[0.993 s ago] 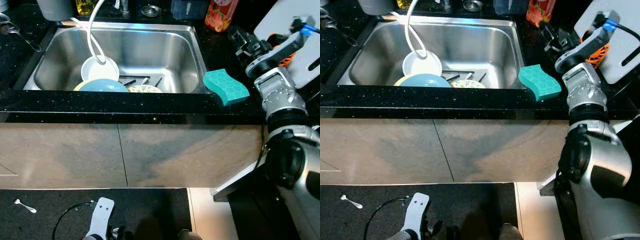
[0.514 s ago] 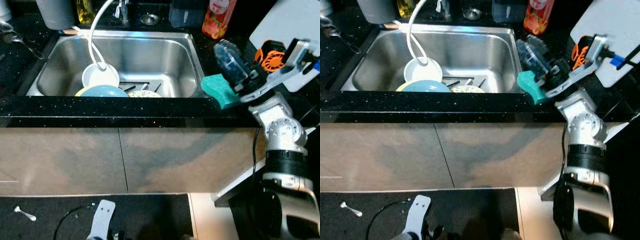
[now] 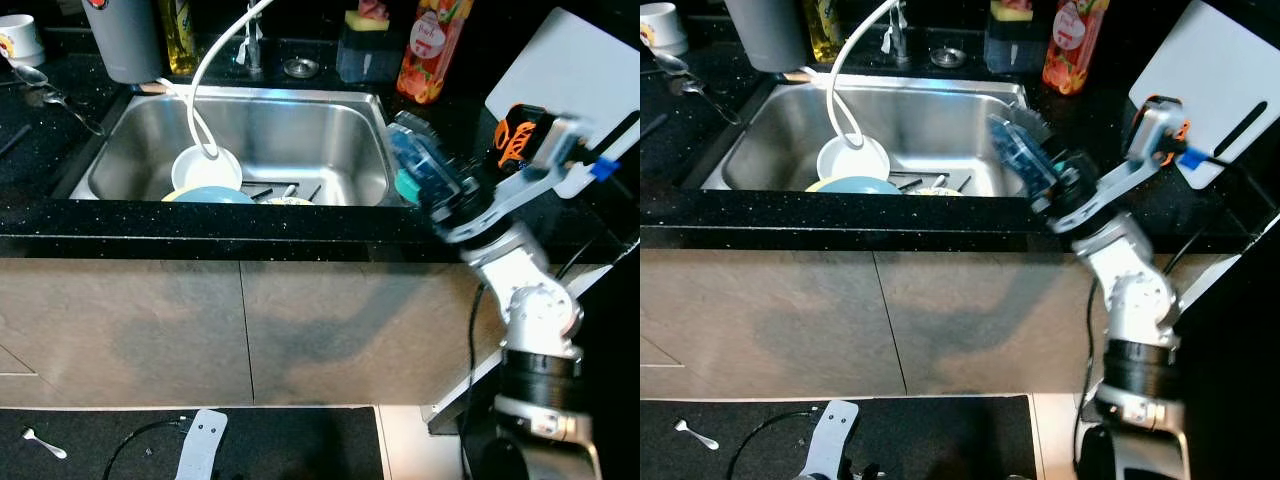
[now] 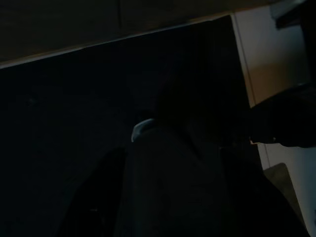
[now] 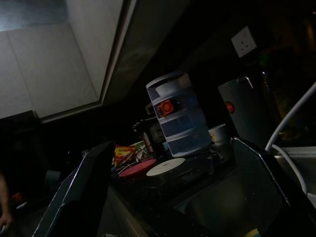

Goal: Kitchen organization

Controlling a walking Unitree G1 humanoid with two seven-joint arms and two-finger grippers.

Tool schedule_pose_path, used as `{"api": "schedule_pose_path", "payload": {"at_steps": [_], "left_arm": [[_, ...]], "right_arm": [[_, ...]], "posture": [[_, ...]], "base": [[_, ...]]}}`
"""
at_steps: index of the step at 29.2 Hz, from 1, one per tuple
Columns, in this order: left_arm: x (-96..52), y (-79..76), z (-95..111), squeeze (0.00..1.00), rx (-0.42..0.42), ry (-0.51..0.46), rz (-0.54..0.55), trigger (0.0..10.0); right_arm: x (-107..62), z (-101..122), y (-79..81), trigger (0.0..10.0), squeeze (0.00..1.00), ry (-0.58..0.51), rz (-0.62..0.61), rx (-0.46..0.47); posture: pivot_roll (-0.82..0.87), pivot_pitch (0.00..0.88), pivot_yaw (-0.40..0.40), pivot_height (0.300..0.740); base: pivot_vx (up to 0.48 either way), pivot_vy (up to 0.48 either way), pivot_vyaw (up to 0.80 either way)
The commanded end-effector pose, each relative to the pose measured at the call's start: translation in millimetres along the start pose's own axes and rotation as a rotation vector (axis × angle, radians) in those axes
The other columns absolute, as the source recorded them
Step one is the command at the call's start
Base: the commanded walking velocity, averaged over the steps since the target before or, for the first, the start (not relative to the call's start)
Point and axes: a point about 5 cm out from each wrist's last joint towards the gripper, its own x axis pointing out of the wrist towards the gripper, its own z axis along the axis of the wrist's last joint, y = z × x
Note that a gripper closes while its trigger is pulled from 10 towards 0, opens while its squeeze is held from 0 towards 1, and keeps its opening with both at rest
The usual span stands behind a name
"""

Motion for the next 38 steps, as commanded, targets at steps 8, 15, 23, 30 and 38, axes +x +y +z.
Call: {"api": "schedule_pose_path", "payload": {"at_steps": [8,15,23,30,38], "left_arm": [[-0.2,-0.9,-6.0,0.00,-0.025,0.035,0.018,10.0],[0.4,-0.4,-4.6,0.00,-0.033,0.041,0.023,10.0],[0.8,0.1,-2.9,0.00,-0.017,0.040,0.021,10.0],[1.1,-1.6,-3.0,0.00,-0.010,0.048,-0.003,10.0],[1.1,-2.4,-4.9,0.00,-0.017,0.060,0.003,10.0]], "right_arm": [[3.5,-1.2,4.7,10.0,0.00,0.009,-0.030,-0.028],[8.9,1.9,4.7,10.0,0.00,-0.008,-0.045,-0.037],[10.4,4.5,6.9,10.0,0.00,-0.020,-0.040,-0.038],[10.3,7.7,7.0,10.0,0.00,-0.026,-0.040,-0.044],[10.0,10.4,6.6,10.0,0.00,-0.026,-0.046,-0.051]], "posture": [[0.04,0.000,0.011,0.740],[0.04,0.000,0.014,0.740],[0.04,0.000,0.016,0.740],[0.04,0.000,0.013,0.740],[0.04,0.000,0.010,0.740]], "base": [[0.405,0.000,0.00],[0.448,0.000,0.00],[0.447,0.000,0.00],[0.058,-0.043,0.00],[0.000,-0.323,0.00]]}}
